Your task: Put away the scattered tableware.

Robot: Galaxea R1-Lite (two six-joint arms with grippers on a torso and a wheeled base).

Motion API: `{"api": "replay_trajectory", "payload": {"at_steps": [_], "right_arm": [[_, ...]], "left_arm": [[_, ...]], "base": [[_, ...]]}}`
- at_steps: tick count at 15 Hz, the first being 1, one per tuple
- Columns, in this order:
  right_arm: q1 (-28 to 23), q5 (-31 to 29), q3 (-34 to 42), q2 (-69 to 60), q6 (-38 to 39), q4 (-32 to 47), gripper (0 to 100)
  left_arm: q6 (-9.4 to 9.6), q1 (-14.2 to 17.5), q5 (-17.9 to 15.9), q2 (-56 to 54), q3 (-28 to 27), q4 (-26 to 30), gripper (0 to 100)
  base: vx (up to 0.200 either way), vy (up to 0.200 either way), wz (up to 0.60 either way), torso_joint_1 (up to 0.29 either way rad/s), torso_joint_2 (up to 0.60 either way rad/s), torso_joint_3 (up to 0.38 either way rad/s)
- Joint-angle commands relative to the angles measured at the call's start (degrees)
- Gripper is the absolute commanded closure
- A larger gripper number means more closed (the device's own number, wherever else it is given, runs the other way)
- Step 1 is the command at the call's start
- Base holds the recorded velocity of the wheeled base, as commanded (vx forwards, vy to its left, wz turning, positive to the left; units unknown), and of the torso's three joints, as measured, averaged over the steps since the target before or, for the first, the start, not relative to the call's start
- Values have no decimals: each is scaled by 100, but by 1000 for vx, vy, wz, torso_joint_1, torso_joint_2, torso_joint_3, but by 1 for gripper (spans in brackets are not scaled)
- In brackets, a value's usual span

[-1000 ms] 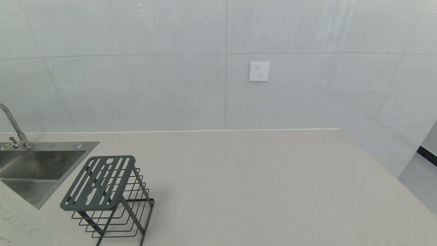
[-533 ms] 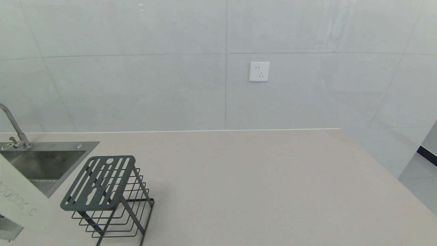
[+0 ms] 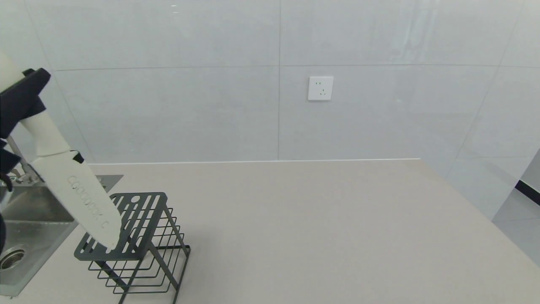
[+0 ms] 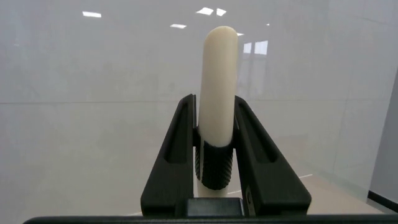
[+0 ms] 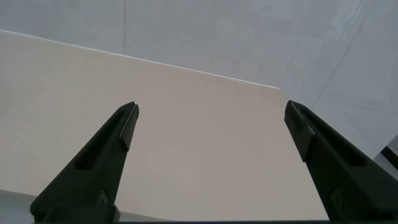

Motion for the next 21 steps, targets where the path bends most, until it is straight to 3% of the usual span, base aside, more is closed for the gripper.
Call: {"api": "replay_trajectory", "payload": {"at_steps": [1,8,10,13,15,16,17,19,21], "right_arm": [[0,2,0,11,-3,1,0],[0,-16,0,11,5,-8,0],[0,-16,0,11,5,-8,0],[0,-16,0,11,5,-8,0],[0,-16,0,11,5,-8,0],[0,-16,0,11,5,-8,0],[0,-16,0,11,5,-8,0],[0,-25,0,11,5,-8,0],[0,-25,0,11,5,-8,0]], "left_arm": [[-15,-77,3,568,1,-119,100],[-24,-77,12,1016,-96,-330,100],[-24,-59,30,1113,-333,-338,100],[-24,-51,293,1113,-386,-338,100],[3,-174,680,1096,-386,-338,100],[-6,-376,1049,1087,-386,-338,100],[-6,-455,1155,1078,-386,-338,100],[38,-490,1172,1078,-377,-312,100],[205,-464,1172,1087,-351,-294,100]], "base": [[0,0,0,0,0,0],[0,0,0,0,0,0],[0,0,0,0,0,0],[0,0,0,0,0,0],[0,0,0,0,0,0],[0,0,0,0,0,0],[0,0,0,0,0,0],[0,0,0,0,0,0],[0,0,0,0,0,0]]}}
